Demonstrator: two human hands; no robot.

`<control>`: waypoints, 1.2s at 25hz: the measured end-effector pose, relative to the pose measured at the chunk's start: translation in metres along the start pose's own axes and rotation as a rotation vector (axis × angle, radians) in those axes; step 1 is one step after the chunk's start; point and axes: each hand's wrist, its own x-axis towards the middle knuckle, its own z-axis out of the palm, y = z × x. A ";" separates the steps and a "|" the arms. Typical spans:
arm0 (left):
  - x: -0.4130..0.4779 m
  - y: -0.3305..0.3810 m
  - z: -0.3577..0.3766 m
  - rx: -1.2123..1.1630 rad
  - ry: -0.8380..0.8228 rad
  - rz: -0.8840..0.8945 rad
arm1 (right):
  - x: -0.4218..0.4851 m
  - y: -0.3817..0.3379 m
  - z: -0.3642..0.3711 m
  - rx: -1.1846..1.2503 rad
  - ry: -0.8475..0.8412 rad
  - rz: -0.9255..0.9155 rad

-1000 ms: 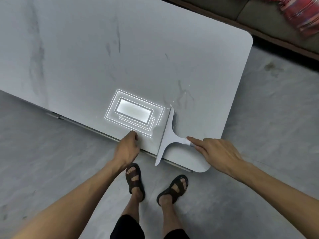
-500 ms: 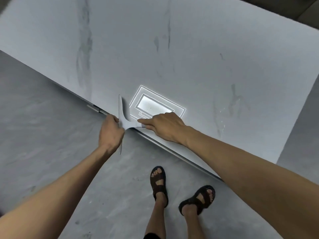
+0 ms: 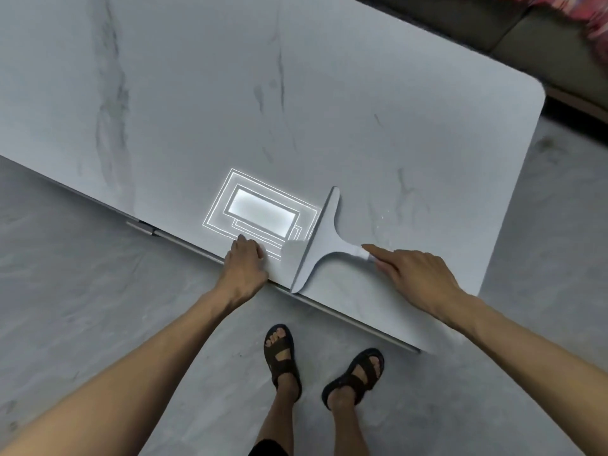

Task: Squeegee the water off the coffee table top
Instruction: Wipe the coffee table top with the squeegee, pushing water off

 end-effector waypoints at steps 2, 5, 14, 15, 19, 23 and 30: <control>-0.001 0.016 0.011 0.091 -0.072 0.022 | -0.027 0.024 -0.003 -0.013 -0.014 0.071; -0.005 0.031 0.022 0.174 -0.153 0.019 | -0.060 0.047 -0.009 -0.029 -0.007 0.133; -0.033 0.062 0.037 -0.068 -0.042 0.119 | -0.076 0.014 0.005 -0.083 -0.094 -0.153; -0.035 0.066 0.044 -0.073 -0.044 0.122 | -0.073 0.017 0.009 -0.101 -0.112 -0.174; -0.044 0.085 0.077 0.023 -0.071 0.161 | -0.073 0.057 0.009 -0.122 -0.128 -0.155; -0.051 0.115 0.110 0.107 -0.106 0.123 | -0.092 0.121 -0.007 -0.124 -0.118 -0.114; -0.058 0.155 0.139 0.115 -0.055 0.013 | -0.119 0.195 -0.033 -0.154 -0.083 -0.163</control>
